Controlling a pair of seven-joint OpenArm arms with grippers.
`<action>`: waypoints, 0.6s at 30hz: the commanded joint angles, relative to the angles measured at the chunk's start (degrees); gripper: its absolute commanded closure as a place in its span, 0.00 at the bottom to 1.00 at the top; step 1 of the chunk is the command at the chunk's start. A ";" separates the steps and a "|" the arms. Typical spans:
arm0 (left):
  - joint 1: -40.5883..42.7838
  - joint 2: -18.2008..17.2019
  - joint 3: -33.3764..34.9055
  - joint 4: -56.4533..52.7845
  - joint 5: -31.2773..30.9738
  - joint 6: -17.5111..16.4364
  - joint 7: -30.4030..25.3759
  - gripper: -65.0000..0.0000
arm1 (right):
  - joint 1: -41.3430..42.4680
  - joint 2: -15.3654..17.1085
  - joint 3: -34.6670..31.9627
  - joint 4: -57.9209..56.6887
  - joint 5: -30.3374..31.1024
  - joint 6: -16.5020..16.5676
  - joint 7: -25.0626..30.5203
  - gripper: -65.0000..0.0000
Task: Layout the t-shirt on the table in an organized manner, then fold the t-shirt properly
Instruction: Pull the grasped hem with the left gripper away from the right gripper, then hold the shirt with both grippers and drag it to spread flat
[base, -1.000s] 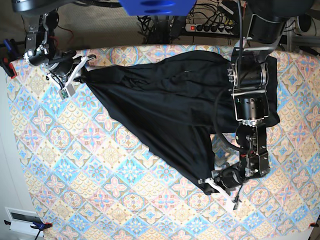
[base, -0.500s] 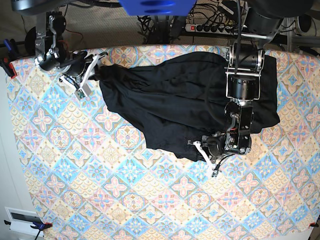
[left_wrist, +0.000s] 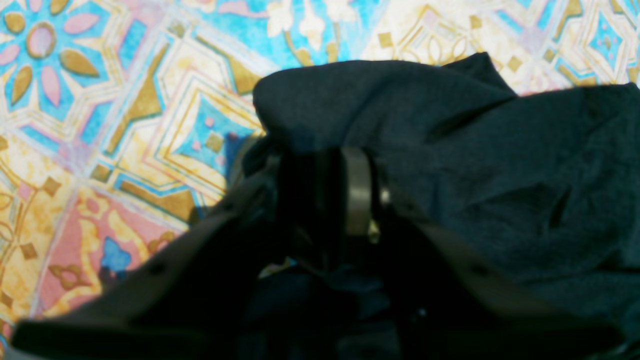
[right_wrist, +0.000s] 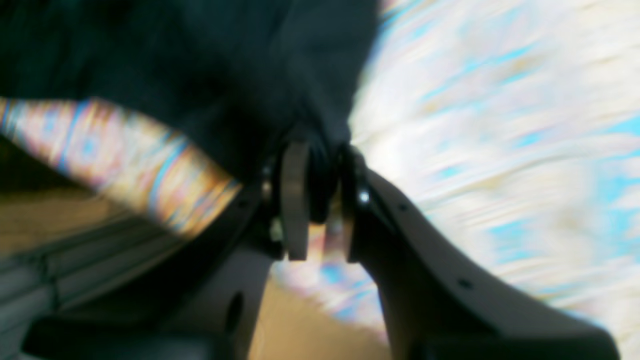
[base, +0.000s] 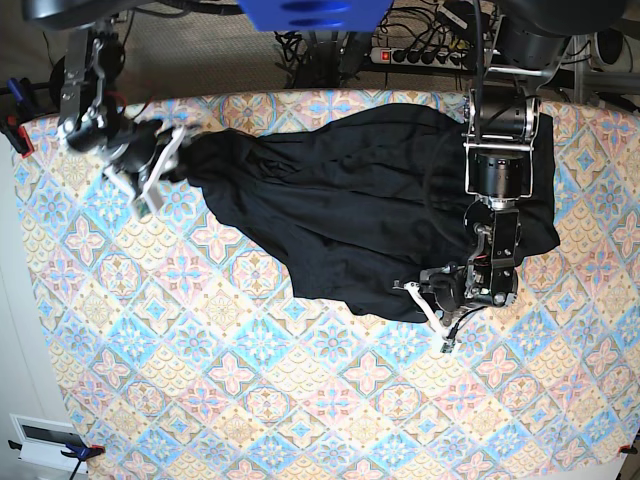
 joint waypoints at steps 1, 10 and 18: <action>-1.71 -0.17 -0.18 1.15 -0.35 -0.09 -0.84 0.87 | 1.77 0.79 0.69 1.05 1.21 0.26 1.35 0.81; -1.71 -0.26 -4.93 1.24 0.09 -0.09 -0.40 1.00 | 12.84 0.88 -4.85 -2.56 -2.92 0.26 1.26 0.72; -0.92 -1.93 -7.04 1.24 0.09 -0.09 -0.31 1.00 | 19.61 0.88 -15.48 -15.30 -4.06 0.35 1.96 0.72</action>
